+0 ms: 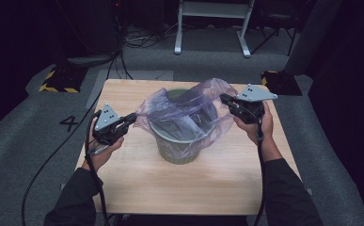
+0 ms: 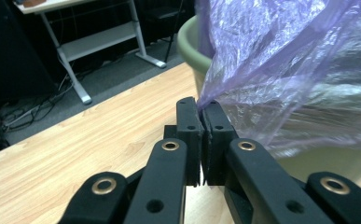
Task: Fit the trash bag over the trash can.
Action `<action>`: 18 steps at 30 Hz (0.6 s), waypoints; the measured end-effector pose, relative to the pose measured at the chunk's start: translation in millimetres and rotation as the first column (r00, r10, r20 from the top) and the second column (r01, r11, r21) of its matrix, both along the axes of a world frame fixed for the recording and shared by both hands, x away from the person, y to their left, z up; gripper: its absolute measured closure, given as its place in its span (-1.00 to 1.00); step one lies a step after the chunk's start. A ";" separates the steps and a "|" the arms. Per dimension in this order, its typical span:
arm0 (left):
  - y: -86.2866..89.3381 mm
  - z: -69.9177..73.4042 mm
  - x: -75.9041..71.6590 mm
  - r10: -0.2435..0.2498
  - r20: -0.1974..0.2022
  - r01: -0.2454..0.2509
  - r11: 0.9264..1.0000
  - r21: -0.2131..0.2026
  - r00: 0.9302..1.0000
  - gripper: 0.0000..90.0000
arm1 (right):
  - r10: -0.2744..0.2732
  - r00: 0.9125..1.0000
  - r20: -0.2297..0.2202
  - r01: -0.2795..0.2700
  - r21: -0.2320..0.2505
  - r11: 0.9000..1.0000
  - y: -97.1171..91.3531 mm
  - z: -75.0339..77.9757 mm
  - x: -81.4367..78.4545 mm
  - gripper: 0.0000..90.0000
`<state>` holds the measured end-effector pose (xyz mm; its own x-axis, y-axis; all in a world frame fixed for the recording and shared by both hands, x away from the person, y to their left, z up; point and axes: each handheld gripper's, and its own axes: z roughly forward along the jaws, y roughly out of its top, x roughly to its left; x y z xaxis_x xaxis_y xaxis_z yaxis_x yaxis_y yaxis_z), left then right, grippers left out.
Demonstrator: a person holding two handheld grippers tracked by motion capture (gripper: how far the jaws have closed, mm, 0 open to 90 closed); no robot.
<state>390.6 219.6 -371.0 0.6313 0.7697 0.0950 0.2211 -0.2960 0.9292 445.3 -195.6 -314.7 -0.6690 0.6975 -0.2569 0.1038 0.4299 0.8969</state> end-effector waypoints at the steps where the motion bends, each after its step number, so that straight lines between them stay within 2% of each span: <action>1: -0.8 -1.8 3.3 0.004 -0.011 -0.004 1.000 -0.004 1.000 0.91 | -0.001 1.000 -0.022 0.001 0.005 1.000 0.6 -2.2 4.9 0.92; 5: -4.5 -10.6 14.1 0.013 -0.045 -0.013 1.000 -0.010 0.999 0.85 | -0.019 0.995 -0.098 0.021 0.018 1.000 0.1 -13.3 18.3 0.92; 8: -7.3 -16.0 20.0 0.024 -0.058 -0.024 1.000 0.005 0.998 0.88 | -0.022 0.992 -0.122 0.024 0.012 1.000 -1.9 -21.8 22.1 0.95; 11: -9.5 -19.4 26.7 0.035 -0.062 -0.033 0.999 0.025 0.997 0.92 | -0.025 0.991 -0.135 0.026 0.010 1.000 -1.0 -25.8 26.3 0.99; 14: -11.0 -22.5 30.9 0.034 -0.066 -0.032 0.999 0.026 0.997 0.99 | -0.023 0.991 -0.132 0.023 -0.003 1.000 2.6 -26.9 30.7 0.99; 18: -14.0 -26.8 34.9 0.021 -0.071 -0.019 0.999 0.028 0.997 1.00 | -0.028 0.990 -0.135 0.029 0.002 1.000 6.2 -29.4 35.8 0.99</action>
<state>425.5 205.6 -397.8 0.6216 0.7801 0.0714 0.2922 -0.3154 0.9029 481.1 -189.4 -344.0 -0.6773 0.7175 -0.1626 0.2365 0.4216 0.8754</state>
